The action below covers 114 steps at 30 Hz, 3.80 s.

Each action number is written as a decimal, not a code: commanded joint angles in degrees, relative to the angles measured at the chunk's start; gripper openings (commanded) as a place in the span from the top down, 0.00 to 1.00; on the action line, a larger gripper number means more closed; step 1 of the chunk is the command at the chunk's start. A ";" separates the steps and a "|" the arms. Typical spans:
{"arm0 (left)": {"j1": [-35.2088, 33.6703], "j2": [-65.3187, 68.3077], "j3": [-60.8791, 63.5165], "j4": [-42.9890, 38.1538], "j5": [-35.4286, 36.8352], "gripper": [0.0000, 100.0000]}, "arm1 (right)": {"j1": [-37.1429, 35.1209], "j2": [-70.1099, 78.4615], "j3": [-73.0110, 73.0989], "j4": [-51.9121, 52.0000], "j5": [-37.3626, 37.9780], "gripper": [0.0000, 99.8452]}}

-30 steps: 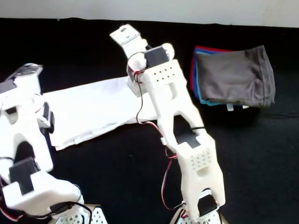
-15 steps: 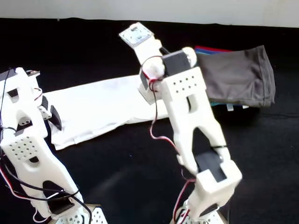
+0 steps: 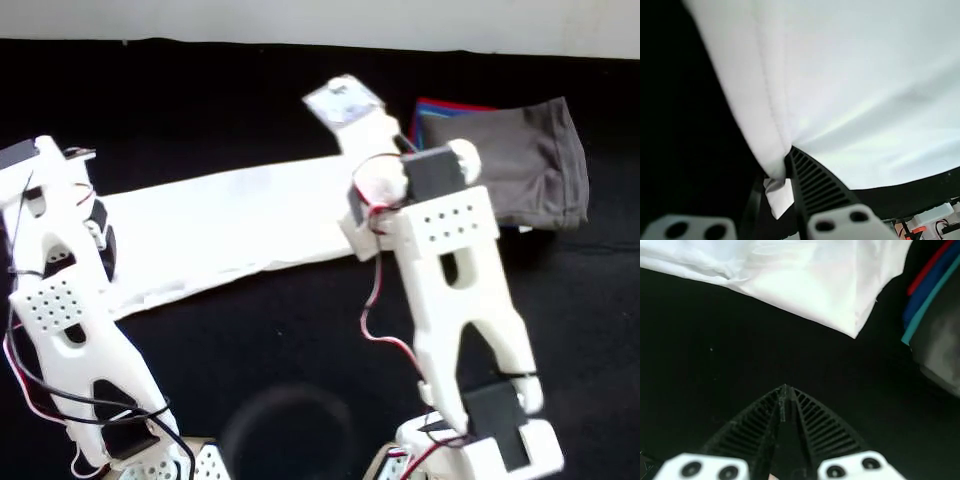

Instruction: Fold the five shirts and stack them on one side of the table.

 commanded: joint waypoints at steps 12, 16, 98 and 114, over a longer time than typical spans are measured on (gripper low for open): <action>-23.96 0.22 -16.31 0.26 -6.86 0.99 | 7.16 -34.24 62.11 -32.92 0.44 0.99; -22.29 -3.30 -14.11 0.62 -6.86 0.99 | 12.18 -37.67 74.68 -42.86 0.44 0.99; 31.43 -27.12 11.47 -3.60 -3.78 0.99 | 15.43 -38.11 96.48 -65.27 0.09 0.99; 38.20 -13.85 -11.82 -28.40 17.05 0.99 | 15.43 -38.11 96.48 -65.27 0.09 0.99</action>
